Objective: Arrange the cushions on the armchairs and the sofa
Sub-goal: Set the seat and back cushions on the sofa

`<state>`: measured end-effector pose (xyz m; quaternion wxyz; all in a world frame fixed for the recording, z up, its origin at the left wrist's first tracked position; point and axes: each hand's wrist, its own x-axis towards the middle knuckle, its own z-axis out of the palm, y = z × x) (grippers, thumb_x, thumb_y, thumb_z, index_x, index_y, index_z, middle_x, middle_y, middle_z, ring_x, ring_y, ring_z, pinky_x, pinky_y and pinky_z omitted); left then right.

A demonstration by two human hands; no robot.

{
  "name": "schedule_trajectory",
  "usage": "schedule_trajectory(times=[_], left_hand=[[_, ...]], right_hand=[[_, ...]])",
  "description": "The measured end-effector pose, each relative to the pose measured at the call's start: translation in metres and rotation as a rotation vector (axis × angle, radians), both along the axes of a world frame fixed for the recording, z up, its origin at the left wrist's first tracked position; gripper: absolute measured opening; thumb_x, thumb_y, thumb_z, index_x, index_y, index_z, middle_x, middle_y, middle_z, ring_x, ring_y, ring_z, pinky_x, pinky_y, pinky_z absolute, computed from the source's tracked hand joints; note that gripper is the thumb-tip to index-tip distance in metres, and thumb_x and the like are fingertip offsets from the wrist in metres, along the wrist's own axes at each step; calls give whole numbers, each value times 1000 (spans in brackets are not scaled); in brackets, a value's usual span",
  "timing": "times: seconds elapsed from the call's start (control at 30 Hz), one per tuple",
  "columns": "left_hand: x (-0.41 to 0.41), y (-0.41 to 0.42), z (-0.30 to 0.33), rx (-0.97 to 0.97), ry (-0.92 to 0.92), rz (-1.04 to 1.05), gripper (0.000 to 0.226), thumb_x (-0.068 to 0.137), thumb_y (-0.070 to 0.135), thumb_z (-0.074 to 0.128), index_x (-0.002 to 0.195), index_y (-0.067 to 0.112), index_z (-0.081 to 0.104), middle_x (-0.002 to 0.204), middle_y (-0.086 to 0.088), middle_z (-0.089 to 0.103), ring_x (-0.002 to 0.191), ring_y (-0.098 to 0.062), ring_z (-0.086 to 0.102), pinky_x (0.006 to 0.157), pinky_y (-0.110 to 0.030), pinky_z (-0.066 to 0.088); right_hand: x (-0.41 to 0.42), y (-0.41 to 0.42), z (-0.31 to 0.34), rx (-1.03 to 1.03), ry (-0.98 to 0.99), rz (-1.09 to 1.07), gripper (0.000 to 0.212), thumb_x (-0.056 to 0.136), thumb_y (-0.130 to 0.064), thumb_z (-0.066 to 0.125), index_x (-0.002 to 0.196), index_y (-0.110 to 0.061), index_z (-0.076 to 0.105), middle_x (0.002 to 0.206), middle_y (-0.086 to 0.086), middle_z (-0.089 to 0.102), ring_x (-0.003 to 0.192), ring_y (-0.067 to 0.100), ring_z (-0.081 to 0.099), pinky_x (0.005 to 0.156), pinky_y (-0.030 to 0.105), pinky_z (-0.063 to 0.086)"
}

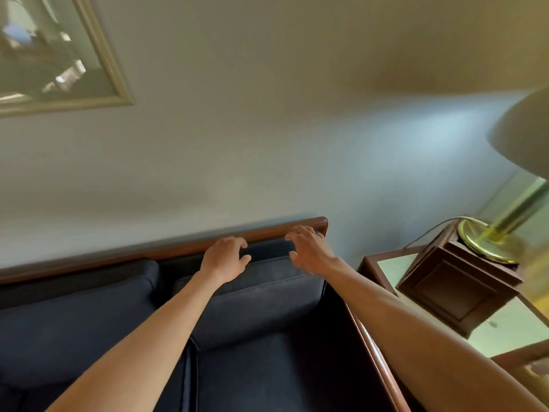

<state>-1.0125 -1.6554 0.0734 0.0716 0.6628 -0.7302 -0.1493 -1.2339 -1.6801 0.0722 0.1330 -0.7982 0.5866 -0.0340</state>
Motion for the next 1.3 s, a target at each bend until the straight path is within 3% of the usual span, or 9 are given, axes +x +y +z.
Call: schedule_trajectory(times=[0.17,0.3,0.43,0.57,0.8,0.93,1.1,1.2,1.3], left_hand=[[1,62,-67,149,-67,3,70,85,39,70,145,22,39,147,-1,44,131,-23,45,96,-42,47],[8,100,-151,342,-236,15,125,70,44,82,156,24,-7,163,-10,-6,150,-30,6,114,-53,28],[8,136,-218,225,-339,54,141,66,44,85,150,22,-27,155,-10,-39,149,-32,-16,117,-62,13],[3,115,-226,76,-363,118,131,70,35,84,154,27,-17,162,-11,-21,149,-33,5,110,-63,23],[13,51,-208,48,-519,135,128,63,34,87,155,15,-1,158,-10,16,132,-29,33,101,-45,35],[17,33,-202,127,-517,97,116,49,36,90,143,15,26,146,-6,29,132,-29,32,109,-50,28],[31,11,-188,209,-386,51,103,53,28,87,138,13,32,131,-2,53,126,-24,47,113,-53,28],[46,-11,-180,235,-356,18,102,48,28,87,135,14,36,118,0,59,114,-23,54,104,-48,39],[53,-36,-179,291,-326,-15,110,47,30,88,141,16,34,123,-1,58,117,-24,54,105,-48,40]], right_hand=[[1,61,-46,122,114,63,71,85,-33,69,147,-17,38,152,5,35,142,27,29,109,57,33],[2,93,-138,341,252,119,126,69,-42,85,157,-21,-3,165,6,-8,151,33,-5,112,67,15],[-7,118,-208,239,307,102,136,69,-38,85,153,-24,-22,159,6,-32,148,32,-23,114,67,9],[-9,92,-221,-34,325,43,123,70,-27,83,156,-20,-6,164,9,-1,145,31,21,107,57,31],[-5,14,-209,-11,296,147,111,65,-35,88,149,-14,17,163,10,5,151,34,-1,113,69,1],[-5,-1,-210,8,351,202,131,48,-45,93,150,-10,18,140,6,37,137,28,34,117,63,8],[1,-32,-194,42,362,281,93,47,-46,88,121,-12,43,118,3,51,115,26,50,100,40,37],[10,-53,-182,112,365,282,77,45,-47,86,100,-17,43,91,-3,51,94,21,53,81,36,34],[12,-73,-185,197,320,260,79,45,-49,85,106,-18,44,97,-3,55,97,20,53,86,40,38]])
